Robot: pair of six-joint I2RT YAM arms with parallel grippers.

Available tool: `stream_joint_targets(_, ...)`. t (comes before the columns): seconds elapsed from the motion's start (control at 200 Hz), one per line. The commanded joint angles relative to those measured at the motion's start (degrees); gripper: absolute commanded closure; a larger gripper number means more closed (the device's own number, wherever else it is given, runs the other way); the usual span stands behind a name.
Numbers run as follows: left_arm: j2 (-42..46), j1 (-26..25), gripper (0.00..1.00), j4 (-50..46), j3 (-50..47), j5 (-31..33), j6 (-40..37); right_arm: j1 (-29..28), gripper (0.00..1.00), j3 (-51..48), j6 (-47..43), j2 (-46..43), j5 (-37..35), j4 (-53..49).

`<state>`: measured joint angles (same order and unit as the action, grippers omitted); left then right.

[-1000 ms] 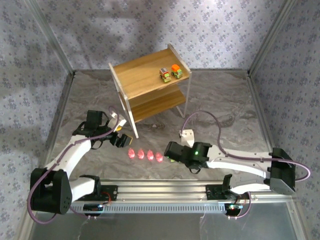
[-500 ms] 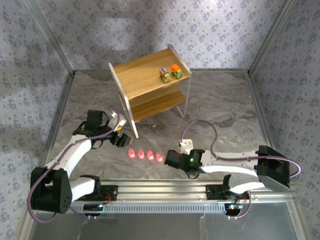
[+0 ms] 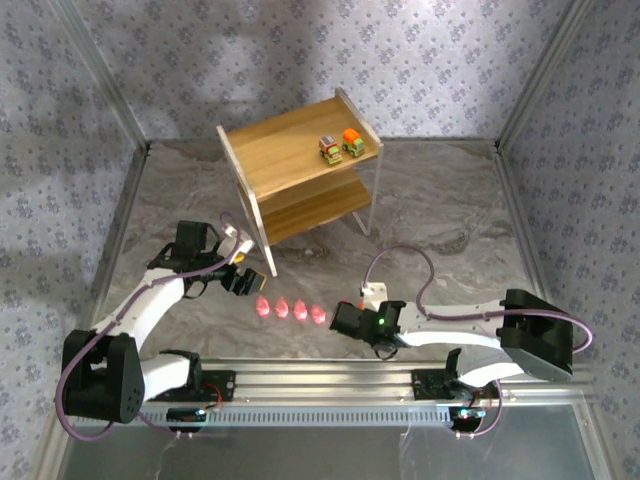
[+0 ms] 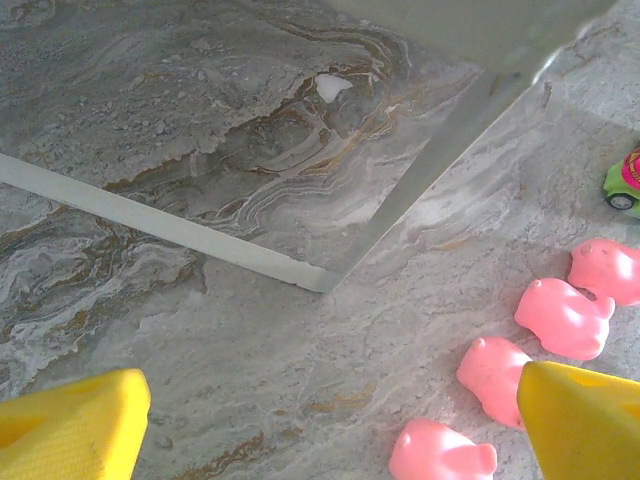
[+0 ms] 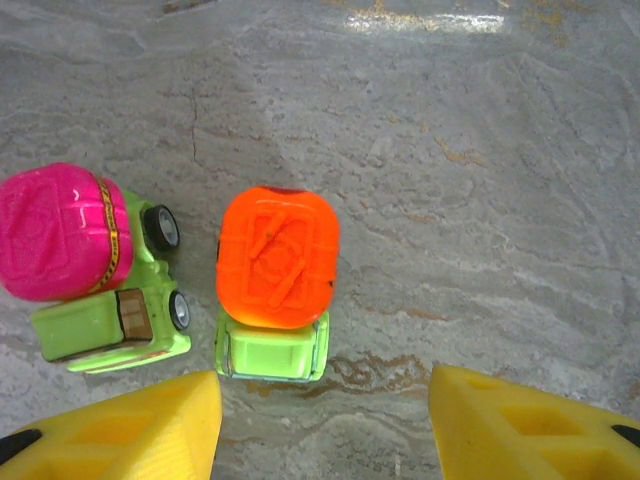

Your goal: Place and organize the plastic toys onto the shelf

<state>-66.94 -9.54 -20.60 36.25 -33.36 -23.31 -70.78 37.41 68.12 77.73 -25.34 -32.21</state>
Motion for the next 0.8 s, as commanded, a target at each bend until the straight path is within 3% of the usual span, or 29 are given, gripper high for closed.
stream_joint_targets(0.0,-0.59,-0.39,0.05,0.83,0.22,-0.54,0.33,0.47,0.41,-0.33,-0.32,0.29,0.49,1.14)
stream_joint_targets(0.794,-1.76,-0.48,0.05,1.04,0.22,-0.21,0.28,3.85,0.41,-0.32,-3.87,4.16,2.02,2.51)
